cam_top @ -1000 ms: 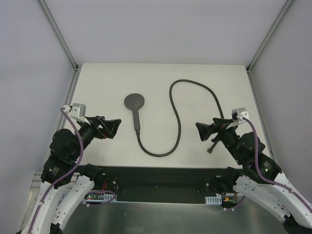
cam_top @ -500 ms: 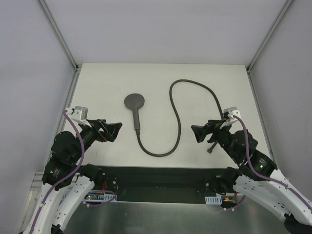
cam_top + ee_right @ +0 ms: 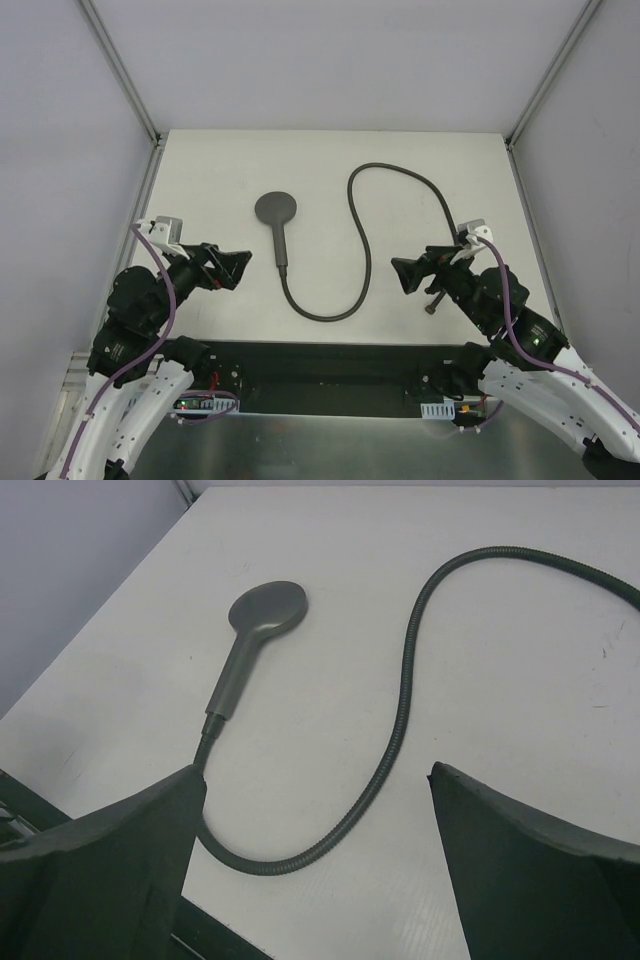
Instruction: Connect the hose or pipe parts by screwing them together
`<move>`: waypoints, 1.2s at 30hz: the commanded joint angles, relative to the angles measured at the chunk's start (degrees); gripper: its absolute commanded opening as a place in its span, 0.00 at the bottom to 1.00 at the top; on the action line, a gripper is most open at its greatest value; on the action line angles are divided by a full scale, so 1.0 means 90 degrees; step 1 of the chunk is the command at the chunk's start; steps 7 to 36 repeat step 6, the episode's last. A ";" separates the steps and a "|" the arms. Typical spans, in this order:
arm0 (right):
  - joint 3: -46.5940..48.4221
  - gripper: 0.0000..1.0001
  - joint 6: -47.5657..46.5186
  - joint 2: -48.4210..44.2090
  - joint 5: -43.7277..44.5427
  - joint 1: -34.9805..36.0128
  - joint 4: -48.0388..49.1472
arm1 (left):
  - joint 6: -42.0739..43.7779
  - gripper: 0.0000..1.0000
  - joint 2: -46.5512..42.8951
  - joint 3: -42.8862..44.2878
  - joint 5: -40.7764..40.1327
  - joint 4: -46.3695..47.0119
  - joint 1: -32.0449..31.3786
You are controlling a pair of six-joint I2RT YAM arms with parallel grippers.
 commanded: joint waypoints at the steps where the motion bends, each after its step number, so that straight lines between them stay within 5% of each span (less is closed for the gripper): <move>1: 0.0114 0.96 -0.0141 -0.0007 -0.0162 0.0000 0.0221 | 0.0075 0.99 0.0114 0.0085 0.0062 0.0237 -0.0046; 36: 0.0095 0.96 -0.0083 -0.0026 -0.0133 0.0000 0.0162 | 0.0046 0.99 0.0104 0.0114 0.0023 0.0246 -0.0046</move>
